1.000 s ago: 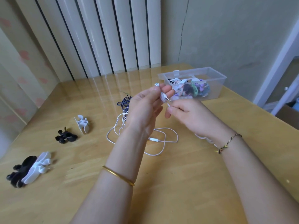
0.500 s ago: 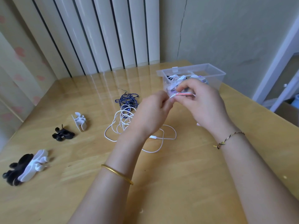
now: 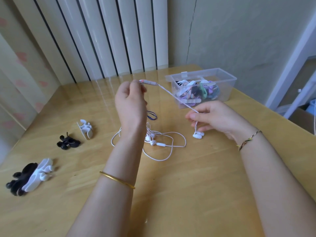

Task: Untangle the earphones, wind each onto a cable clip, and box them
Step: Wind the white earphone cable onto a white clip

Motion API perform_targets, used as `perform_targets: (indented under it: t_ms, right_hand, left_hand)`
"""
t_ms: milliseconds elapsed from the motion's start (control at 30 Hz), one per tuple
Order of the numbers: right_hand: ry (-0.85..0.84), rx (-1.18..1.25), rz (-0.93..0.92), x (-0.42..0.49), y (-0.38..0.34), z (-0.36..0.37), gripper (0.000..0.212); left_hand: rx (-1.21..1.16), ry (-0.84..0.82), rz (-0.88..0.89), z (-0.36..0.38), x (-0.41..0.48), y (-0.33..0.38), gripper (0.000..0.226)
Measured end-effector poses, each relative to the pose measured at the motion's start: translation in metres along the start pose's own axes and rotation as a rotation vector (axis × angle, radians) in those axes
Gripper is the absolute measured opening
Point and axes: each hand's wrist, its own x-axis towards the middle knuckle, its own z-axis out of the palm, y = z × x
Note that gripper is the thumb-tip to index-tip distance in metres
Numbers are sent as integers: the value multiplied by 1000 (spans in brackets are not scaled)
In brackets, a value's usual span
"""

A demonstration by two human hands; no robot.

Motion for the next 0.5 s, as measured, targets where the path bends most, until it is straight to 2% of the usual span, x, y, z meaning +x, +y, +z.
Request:
perform_targets:
  t_ms: [100, 233, 333, 433, 500]
  right_hand:
    - [-96, 97, 103, 0, 6, -6, 13]
    - [60, 59, 187, 6, 14, -11, 20]
    - [141, -64, 193, 9, 20, -13, 21]
    - [192, -223, 150, 10, 25, -17, 11]
    - [163, -290, 156, 7, 24, -20, 9]
  left_hand:
    - [-77, 84, -17, -4, 3, 2, 32]
    - [-122, 128, -29, -5, 5, 5, 32]
    - [-109, 105, -29, -2, 2, 4, 32]
    - [-121, 126, -30, -3, 2, 5, 33]
    - [-109, 144, -23, -5, 4, 5, 32]
